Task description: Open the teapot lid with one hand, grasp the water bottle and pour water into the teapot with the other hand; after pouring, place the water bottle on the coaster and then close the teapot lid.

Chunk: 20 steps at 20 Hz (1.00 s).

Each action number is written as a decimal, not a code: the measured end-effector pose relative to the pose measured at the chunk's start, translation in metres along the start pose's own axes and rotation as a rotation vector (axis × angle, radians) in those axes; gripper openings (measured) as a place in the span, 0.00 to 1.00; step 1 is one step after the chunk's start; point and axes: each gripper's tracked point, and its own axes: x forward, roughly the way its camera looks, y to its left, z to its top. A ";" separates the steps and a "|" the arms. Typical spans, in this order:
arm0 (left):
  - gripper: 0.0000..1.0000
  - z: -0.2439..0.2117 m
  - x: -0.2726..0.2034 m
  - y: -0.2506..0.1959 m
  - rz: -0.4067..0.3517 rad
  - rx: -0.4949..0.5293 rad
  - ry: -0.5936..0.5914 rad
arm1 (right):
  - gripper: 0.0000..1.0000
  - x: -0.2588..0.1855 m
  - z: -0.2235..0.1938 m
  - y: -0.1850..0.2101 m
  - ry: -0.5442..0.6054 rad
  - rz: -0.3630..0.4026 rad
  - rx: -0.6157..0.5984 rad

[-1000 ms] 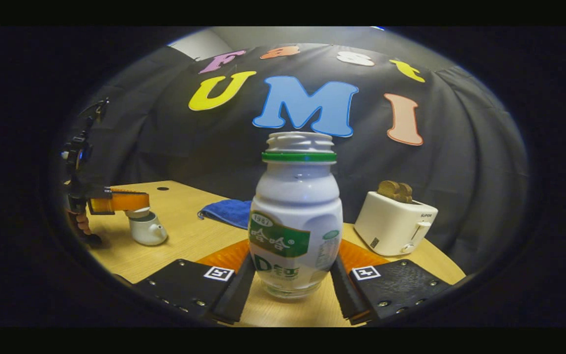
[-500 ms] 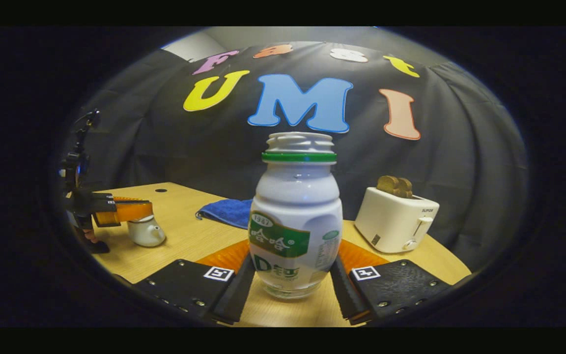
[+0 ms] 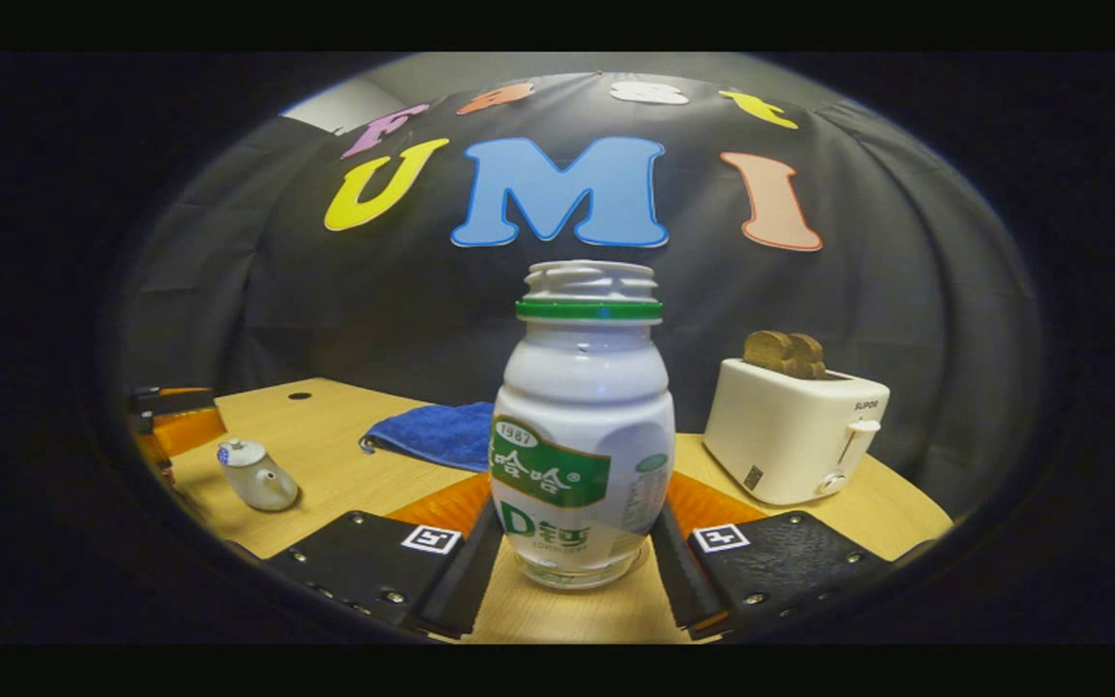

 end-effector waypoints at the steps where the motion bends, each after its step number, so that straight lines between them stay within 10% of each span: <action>1: 1.00 0.003 -0.012 0.002 0.009 -0.005 -0.006 | 0.72 0.007 -0.001 -0.003 0.007 -0.003 0.013; 14: 0.99 0.004 -0.061 0.000 0.014 -0.014 -0.026 | 0.74 0.036 -0.028 -0.006 0.071 -0.018 0.016; 20: 0.99 0.011 -0.066 -0.007 0.012 -0.018 -0.043 | 1.00 0.001 -0.009 -0.007 -0.018 -0.067 0.003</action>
